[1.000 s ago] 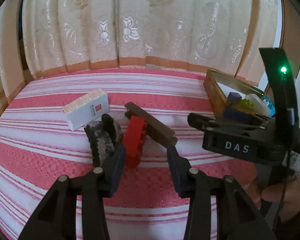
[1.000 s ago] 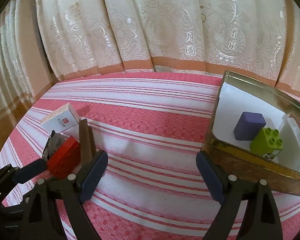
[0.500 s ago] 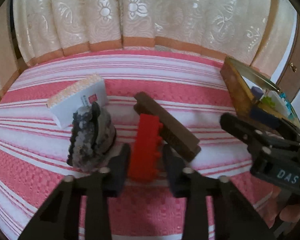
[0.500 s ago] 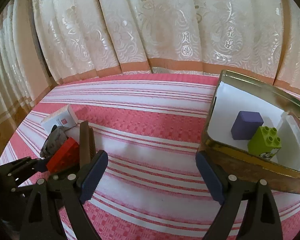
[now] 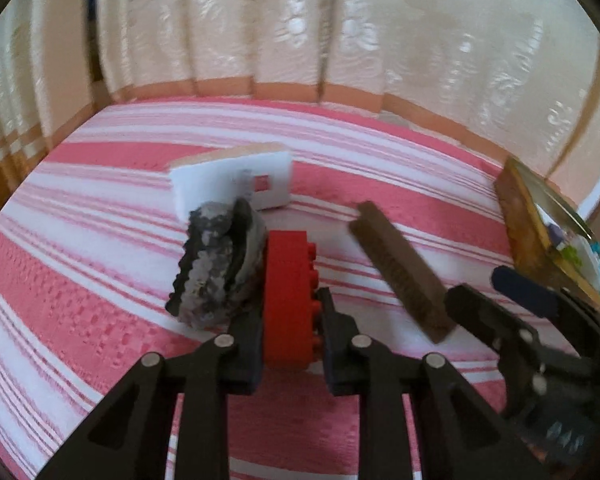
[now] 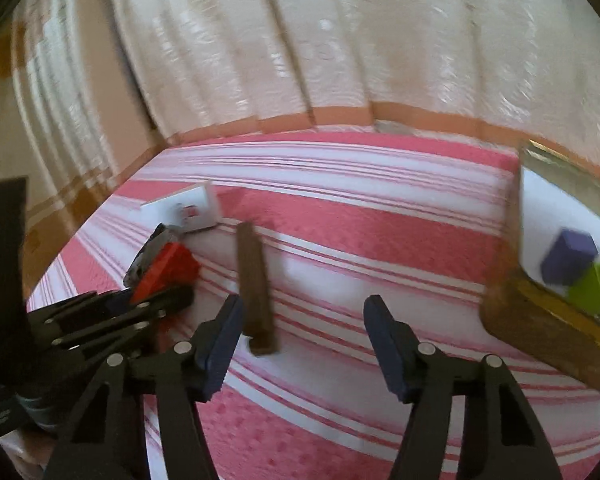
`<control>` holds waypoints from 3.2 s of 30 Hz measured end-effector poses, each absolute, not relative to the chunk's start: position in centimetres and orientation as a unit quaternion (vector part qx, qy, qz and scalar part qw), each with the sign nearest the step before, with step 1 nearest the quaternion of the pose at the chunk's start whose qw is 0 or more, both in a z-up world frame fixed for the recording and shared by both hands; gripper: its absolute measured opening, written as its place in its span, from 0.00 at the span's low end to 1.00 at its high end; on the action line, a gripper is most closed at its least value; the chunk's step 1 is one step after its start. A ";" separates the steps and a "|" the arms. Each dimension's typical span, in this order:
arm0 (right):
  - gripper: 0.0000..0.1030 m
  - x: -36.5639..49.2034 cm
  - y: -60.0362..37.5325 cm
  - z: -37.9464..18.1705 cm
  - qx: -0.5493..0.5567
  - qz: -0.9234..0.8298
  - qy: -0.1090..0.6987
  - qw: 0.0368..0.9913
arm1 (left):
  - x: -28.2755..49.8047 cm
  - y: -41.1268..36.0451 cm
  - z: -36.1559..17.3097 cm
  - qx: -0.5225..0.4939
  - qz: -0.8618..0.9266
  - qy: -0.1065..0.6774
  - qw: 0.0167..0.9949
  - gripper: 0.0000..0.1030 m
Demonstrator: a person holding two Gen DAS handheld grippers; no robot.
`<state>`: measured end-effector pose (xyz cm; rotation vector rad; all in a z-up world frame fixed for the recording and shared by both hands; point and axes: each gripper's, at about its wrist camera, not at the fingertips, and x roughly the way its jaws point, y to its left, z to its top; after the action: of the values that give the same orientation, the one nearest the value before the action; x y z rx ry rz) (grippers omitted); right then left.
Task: Organize rigid objects
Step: 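Grasp the brown brush with the right tool, then lift the red brick and brown brush toward the gold tray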
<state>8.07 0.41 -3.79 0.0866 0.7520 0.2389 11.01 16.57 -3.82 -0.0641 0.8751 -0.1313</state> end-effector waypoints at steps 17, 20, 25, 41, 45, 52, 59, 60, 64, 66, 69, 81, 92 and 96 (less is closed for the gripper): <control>0.17 10.7 3.0 -5.4 0.012 0.144 0.413 0.899 | 11.1 17.0 -3.9 -0.042 -0.055 0.421 0.905 0.20; 0.17 10.6 1.8 -5.5 0.048 0.153 0.412 0.897 | 11.0 17.2 -3.7 -0.052 -0.054 0.417 0.906 0.20; 0.17 9.8 -0.3 -4.9 0.125 0.186 0.394 0.891 | 10.1 16.7 -2.8 -0.054 -0.056 0.390 0.918 0.20; 0.16 6.1 -3.9 -2.0 0.159 0.191 0.312 0.917 | 8.0 14.7 -1.4 -0.058 -0.055 0.338 0.938 0.20; 0.16 4.4 -4.8 -0.6 0.149 0.189 0.269 0.933 | 7.2 13.6 -0.7 -0.061 -0.067 0.317 0.944 0.20; 0.17 1.9 -6.1 0.8 0.110 0.156 0.214 0.958 | 6.9 11.3 0.3 -0.066 -0.079 0.296 0.950 0.20; 0.17 0.7 -8.9 1.5 0.111 0.139 0.187 0.966 | 6.6 8.5 1.2 -0.071 -0.099 0.282 0.951 0.20; 0.17 0.5 -9.2 1.5 0.112 0.138 0.184 0.967 | 6.5 8.0 1.2 -0.068 -0.102 0.281 0.952 0.20; 0.17 0.0 -11.0 1.7 0.110 0.121 0.176 0.971 | 6.3 5.9 1.7 -0.050 -0.111 0.271 0.955 0.20; 0.17 -0.2 -12.0 1.8 0.111 0.113 0.172 0.972 | 6.3 4.8 2.0 -0.048 -0.121 0.267 0.955 0.20; 0.17 -0.5 -13.5 1.8 0.109 0.095 0.166 0.975 | 6.4 3.4 2.3 -0.048 -0.132 0.265 0.954 0.20; 0.17 -1.6 -20.2 2.1 0.125 0.032 0.148 0.980 | 6.0 -2.9 2.5 -0.034 -0.175 0.264 0.948 0.20; 0.17 -2.8 -25.5 2.3 0.133 -0.018 0.139 0.981 | 5.7 -8.7 2.0 -0.018 -0.210 0.269 0.940 0.20; 0.17 -3.2 -27.0 2.1 0.123 -0.041 0.141 0.981 | 6.0 -10.9 1.7 -0.010 -0.223 0.275 0.935 0.20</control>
<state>-3.15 -27.02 2.11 0.2484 0.2846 -0.0829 6.04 -10.89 1.72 -0.0203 0.5623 -0.4568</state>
